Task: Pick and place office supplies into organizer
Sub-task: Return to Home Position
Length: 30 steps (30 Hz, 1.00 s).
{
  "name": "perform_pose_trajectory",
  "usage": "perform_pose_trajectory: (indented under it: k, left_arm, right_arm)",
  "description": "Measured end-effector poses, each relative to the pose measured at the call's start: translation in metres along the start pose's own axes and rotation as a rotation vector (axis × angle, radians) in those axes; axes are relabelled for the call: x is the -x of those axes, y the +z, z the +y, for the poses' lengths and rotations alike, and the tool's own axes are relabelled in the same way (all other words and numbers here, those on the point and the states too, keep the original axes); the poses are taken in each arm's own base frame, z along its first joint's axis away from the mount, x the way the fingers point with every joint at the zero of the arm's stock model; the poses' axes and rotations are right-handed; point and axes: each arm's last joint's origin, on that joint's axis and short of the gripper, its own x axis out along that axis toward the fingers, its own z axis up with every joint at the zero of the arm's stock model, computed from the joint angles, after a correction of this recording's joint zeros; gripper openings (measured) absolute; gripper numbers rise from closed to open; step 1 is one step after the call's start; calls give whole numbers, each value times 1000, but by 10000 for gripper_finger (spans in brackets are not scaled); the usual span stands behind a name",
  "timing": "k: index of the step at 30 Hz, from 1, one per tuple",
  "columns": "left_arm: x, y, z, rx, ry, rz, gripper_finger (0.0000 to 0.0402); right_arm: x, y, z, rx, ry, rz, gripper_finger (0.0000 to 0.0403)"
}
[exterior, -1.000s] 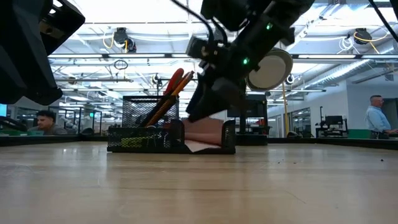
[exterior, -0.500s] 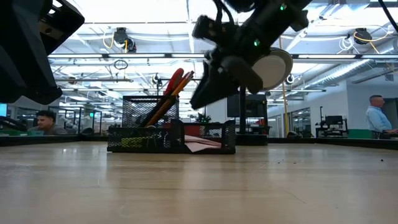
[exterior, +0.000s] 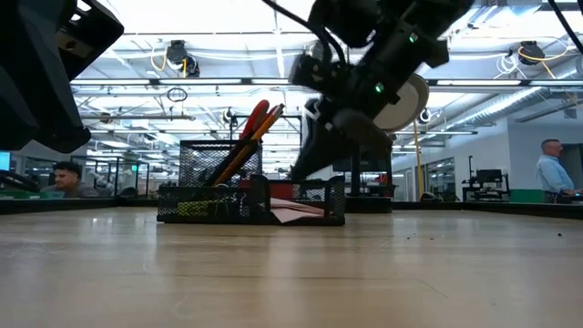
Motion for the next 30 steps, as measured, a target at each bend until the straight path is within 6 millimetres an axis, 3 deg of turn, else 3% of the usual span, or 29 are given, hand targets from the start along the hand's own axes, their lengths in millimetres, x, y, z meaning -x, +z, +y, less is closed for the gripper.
perform_pose_trajectory:
  k: [8,15,19,25,30]
  left_arm:
    - [-1,1,2,4,4,0,85]
    - [-5,6,8,8,27,-15,85]
    - [-9,14,13,-8,55,-67,85]
    - [-18,25,29,38,86,-90,85]
    - [-25,33,41,193,90,-112,85]
  right_arm:
    - [-7,-22,1,-34,10,9,1]
    - [-1,-17,5,32,-7,-28,3]
    - [25,0,3,91,-96,-96,1]
    - [85,19,-10,67,-134,-237,3]
    - [135,20,-12,34,-119,-348,1]
